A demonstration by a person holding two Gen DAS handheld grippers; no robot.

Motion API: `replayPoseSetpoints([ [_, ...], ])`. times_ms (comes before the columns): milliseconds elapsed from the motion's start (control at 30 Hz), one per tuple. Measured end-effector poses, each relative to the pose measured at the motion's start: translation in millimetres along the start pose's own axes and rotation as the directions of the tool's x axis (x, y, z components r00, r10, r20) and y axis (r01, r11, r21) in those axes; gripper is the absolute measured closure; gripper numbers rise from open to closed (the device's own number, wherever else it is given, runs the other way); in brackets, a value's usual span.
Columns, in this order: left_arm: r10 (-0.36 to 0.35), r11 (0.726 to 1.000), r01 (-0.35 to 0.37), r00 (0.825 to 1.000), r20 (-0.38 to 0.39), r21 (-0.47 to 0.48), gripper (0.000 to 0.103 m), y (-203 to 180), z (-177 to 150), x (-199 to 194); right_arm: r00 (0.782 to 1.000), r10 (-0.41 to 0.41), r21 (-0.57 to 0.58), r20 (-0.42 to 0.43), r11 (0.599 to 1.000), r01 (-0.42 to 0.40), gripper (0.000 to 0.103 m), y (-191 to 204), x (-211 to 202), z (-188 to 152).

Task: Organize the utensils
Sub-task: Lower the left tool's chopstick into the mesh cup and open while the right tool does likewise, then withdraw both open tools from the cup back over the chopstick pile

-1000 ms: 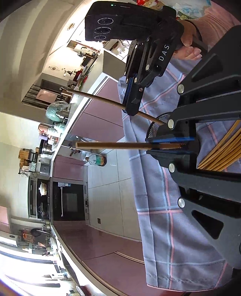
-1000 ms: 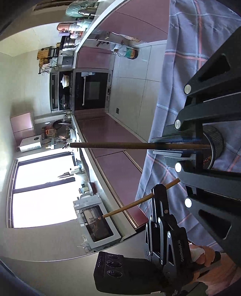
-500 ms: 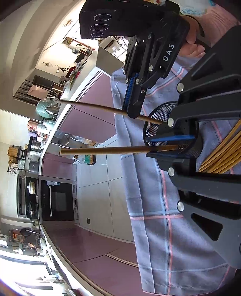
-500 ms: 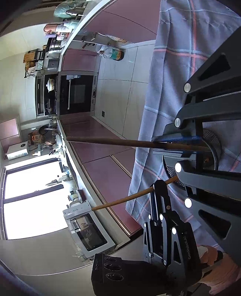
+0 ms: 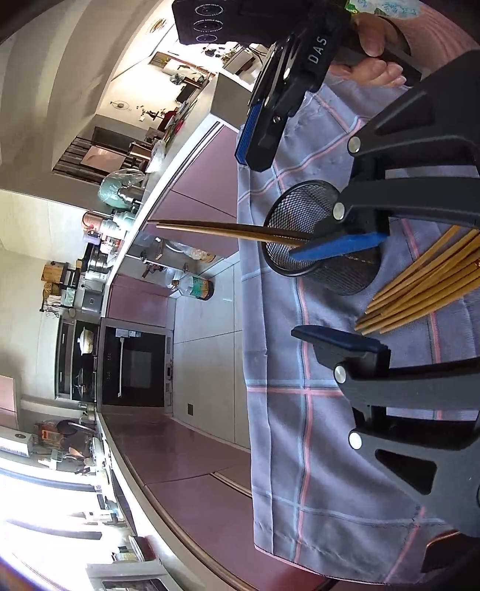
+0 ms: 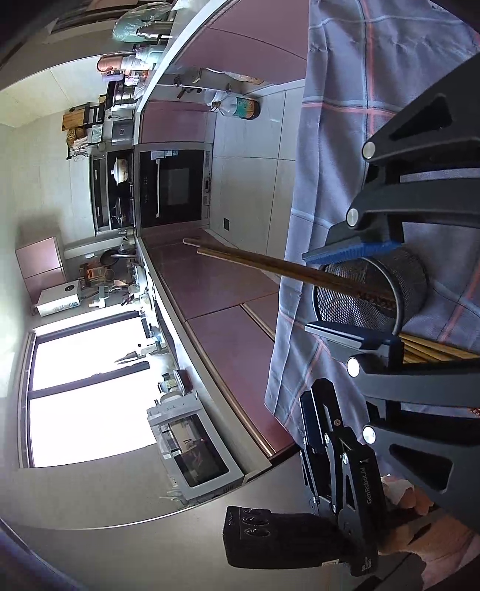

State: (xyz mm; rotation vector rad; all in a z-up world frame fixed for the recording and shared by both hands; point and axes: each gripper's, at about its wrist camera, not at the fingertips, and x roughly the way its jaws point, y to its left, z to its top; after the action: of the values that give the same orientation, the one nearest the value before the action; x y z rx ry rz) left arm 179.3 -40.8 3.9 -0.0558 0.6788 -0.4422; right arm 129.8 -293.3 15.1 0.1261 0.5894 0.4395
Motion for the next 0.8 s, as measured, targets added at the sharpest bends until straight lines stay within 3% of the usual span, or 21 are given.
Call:
replayPoseSetpoints([
  [233,0.054,0.998,-0.054,0.998,0.018,-0.025,0.057,19.2,-38.7,-31.0,0.994,0.103,-0.078,-0.04,0.991,-0.106,0.064,32.4,-19.9,-31.5],
  [500,0.071,0.997,-0.074,0.995,-0.073,-0.035,0.055,27.7,-89.9,-29.5,0.974,0.101,-0.055,-0.202,0.992,-0.114,0.064,42.1,2.0,-83.4],
  [800,0.055,0.998,-0.061,0.985,-0.164,-0.031,0.055,17.7,-124.2,-12.1,0.957,0.079,-0.012,-0.279,0.996,-0.086,0.064,46.9,17.3,-112.0],
])
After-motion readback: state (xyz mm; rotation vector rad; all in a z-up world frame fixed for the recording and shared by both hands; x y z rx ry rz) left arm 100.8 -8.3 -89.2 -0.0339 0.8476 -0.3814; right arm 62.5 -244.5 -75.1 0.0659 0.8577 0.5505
